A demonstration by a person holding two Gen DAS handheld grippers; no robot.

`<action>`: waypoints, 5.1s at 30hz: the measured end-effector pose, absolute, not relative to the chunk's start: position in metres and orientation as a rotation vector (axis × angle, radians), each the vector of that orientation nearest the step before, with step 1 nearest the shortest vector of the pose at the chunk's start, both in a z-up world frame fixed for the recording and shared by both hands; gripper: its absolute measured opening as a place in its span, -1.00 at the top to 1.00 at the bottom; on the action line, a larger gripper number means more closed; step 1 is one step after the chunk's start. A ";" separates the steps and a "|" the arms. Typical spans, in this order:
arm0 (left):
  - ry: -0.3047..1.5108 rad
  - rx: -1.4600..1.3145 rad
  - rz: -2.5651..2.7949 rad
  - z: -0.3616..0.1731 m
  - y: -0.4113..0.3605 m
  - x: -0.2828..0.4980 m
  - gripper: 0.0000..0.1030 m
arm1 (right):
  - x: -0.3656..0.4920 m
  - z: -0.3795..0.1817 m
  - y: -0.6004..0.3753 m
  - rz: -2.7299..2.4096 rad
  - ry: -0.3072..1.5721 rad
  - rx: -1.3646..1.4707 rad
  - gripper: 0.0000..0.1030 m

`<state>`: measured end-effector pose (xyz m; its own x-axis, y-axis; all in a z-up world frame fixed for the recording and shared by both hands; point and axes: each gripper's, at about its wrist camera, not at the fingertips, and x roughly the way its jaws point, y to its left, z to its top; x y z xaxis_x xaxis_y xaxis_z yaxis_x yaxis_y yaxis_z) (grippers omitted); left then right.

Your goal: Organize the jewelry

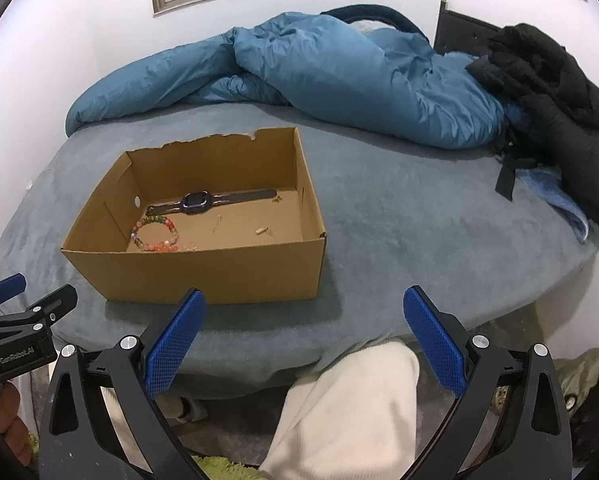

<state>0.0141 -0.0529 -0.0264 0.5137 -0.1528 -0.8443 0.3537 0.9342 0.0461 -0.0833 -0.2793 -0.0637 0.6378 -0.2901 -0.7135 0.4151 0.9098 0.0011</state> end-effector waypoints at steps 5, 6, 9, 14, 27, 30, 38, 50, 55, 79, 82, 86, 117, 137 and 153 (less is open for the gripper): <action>1.005 0.220 -0.288 -0.029 -0.050 0.018 -0.89 | -0.083 -0.067 -0.282 -0.403 0.799 0.188 -0.85; 1.006 0.220 -0.284 -0.029 -0.049 0.019 -0.89 | -0.082 -0.068 -0.282 -0.402 0.803 0.188 -0.85; 1.009 0.209 -0.269 -0.029 -0.045 0.021 -0.89 | -0.080 -0.071 -0.281 -0.399 0.822 0.188 -0.85; 1.006 0.199 -0.243 -0.030 -0.037 0.024 -0.89 | -0.078 -0.073 -0.278 -0.398 0.841 0.183 -0.85; 1.009 0.176 -0.206 -0.032 -0.024 0.032 -0.89 | -0.075 -0.075 -0.274 -0.391 0.869 0.175 -0.85; 1.003 0.177 -0.197 -0.032 -0.022 0.033 -0.89 | -0.074 -0.075 -0.272 -0.390 0.872 0.166 -0.85; 0.962 0.232 -0.138 -0.037 -0.011 0.031 -0.89 | -0.076 -0.070 -0.273 -0.421 0.838 0.154 -0.85; 0.911 0.259 -0.112 -0.042 -0.003 0.026 -0.89 | -0.081 -0.067 -0.273 -0.470 0.747 0.137 -0.85; 0.919 0.257 -0.112 -0.043 -0.003 0.026 -0.89 | -0.080 -0.068 -0.272 -0.472 0.754 0.147 -0.85; 0.924 0.247 -0.135 -0.042 -0.009 0.041 -0.89 | -0.061 -0.068 -0.275 -0.472 0.777 0.164 -0.85; 0.908 0.242 -0.140 -0.043 -0.010 0.043 -0.89 | -0.061 -0.069 -0.275 -0.483 0.754 0.156 -0.85; 0.895 0.230 -0.138 -0.047 -0.007 0.043 -0.89 | -0.064 -0.071 -0.272 -0.496 0.721 0.136 -0.85; 0.806 0.205 -0.171 -0.030 -0.005 0.030 -0.89 | -0.077 -0.059 -0.251 -0.465 0.603 0.100 -0.85; 0.836 0.234 -0.196 -0.014 -0.020 0.052 -0.89 | -0.057 -0.046 -0.253 -0.468 0.636 0.106 -0.85; 0.865 0.237 -0.197 -0.019 -0.022 0.064 -0.89 | -0.043 -0.048 -0.251 -0.455 0.674 0.106 -0.85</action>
<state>0.0642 -0.0219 -0.0187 0.6331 -0.0752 -0.7704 0.2660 0.9558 0.1253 -0.0434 -0.2511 -0.0476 0.6877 -0.3719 -0.6235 0.4396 0.8968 -0.0500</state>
